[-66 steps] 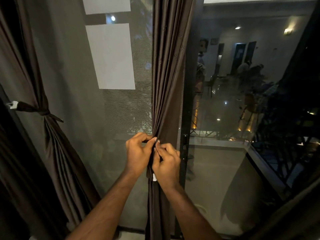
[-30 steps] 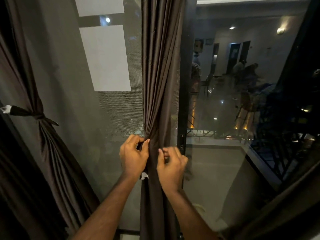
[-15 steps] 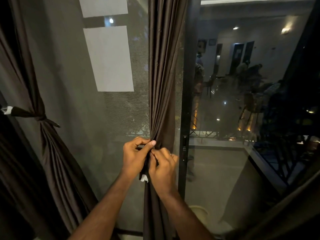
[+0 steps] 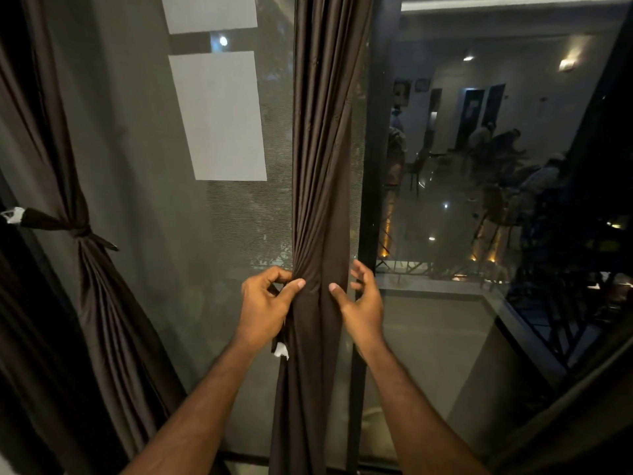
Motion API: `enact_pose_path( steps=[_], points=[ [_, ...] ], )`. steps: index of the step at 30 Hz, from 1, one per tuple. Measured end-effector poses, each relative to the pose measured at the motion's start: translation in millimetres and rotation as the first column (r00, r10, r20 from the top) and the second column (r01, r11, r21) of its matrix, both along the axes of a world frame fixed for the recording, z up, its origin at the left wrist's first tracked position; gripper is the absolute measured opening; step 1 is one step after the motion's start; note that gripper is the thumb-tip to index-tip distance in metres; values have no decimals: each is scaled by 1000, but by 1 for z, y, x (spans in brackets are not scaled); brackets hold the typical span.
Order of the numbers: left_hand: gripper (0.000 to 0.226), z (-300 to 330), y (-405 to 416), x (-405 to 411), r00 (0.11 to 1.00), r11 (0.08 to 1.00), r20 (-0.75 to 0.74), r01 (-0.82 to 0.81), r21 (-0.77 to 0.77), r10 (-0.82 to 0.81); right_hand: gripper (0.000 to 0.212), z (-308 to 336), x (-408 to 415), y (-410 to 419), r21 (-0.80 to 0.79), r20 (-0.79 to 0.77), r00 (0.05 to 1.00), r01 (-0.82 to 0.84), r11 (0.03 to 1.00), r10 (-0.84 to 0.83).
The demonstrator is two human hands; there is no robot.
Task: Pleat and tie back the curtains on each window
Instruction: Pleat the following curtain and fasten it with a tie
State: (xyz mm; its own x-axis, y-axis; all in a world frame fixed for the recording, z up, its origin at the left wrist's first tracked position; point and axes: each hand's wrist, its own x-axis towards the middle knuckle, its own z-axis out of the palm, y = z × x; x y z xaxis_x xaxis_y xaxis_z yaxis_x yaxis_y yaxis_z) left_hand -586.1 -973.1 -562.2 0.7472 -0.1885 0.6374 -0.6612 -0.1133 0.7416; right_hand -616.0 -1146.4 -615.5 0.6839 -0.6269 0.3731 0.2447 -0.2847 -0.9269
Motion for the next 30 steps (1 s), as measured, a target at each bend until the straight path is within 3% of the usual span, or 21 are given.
enact_pose_path(
  steps=[3,5,8,12,18,24,27,30],
  points=[
    [17,0,-3,-2,1000,1000,9,-12,4,12,45,-2,7,-10,18,7,1000,-13,1000,13],
    [12,-1,-2,-1,1000,1000,4,-30,2,30,18,-4,2,-11,37,46,996,73,997,-74],
    [16,-3,-2,2,991,992,43,-129,16,128,5,-4,-19,4,15,107,956,271,962,-271],
    [20,-4,-10,-2,945,955,141,-297,1,294,5,-2,-43,53,-329,219,940,325,887,-263],
    [17,-7,-10,-6,937,953,178,-304,-6,300,10,-3,-37,71,-470,214,961,260,844,-177],
    [13,-6,-9,-12,962,967,92,-254,-24,255,26,-5,-28,77,-594,131,991,103,798,-31],
    [12,-6,-4,-12,982,982,34,-183,-46,185,21,-6,-25,75,-437,159,976,-67,897,150],
    [8,-7,-1,-17,992,991,7,-122,-55,123,18,8,-26,66,-155,227,971,-39,987,74]
  ],
)
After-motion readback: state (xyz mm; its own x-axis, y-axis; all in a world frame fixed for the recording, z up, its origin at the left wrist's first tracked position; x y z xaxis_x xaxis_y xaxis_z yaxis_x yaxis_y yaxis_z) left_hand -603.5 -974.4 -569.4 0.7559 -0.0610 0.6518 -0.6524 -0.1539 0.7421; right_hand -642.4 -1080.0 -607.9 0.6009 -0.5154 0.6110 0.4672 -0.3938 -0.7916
